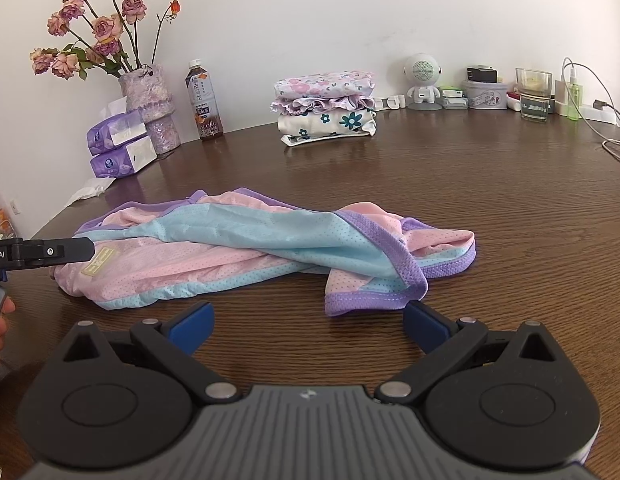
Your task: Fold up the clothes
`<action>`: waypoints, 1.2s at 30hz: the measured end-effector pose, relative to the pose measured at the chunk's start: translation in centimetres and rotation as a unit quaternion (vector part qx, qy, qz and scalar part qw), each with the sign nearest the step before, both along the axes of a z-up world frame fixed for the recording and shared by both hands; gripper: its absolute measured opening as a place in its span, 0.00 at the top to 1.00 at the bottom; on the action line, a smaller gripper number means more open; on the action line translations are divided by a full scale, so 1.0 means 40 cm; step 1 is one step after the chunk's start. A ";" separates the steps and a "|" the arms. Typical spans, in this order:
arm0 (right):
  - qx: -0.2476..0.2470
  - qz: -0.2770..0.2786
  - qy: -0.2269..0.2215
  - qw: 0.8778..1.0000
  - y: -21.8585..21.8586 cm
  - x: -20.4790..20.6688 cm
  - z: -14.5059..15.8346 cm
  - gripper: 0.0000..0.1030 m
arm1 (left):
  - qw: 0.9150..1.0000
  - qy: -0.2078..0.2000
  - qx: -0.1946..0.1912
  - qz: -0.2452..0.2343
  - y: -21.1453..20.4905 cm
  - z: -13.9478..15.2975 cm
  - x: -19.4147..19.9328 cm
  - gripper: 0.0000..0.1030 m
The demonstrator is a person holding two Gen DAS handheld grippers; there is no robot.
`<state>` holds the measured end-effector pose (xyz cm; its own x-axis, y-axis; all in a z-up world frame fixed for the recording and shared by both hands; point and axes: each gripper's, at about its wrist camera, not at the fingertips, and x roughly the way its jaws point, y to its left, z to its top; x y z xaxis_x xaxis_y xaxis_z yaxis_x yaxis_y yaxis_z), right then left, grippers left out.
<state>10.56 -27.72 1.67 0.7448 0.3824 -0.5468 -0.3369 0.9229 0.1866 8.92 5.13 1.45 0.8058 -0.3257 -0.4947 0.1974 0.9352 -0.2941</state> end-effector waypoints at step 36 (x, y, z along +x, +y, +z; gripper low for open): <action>-0.001 0.000 0.000 1.000 0.000 0.000 -0.002 0.01 | 1.000 0.010 -0.001 0.003 0.002 -0.005 0.005 0.14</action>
<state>10.55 -27.71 1.57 0.7448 0.3808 -0.5480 -0.3362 0.9235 0.1849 9.10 5.20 1.23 0.7976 -0.3217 -0.5103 0.1849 0.9356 -0.3008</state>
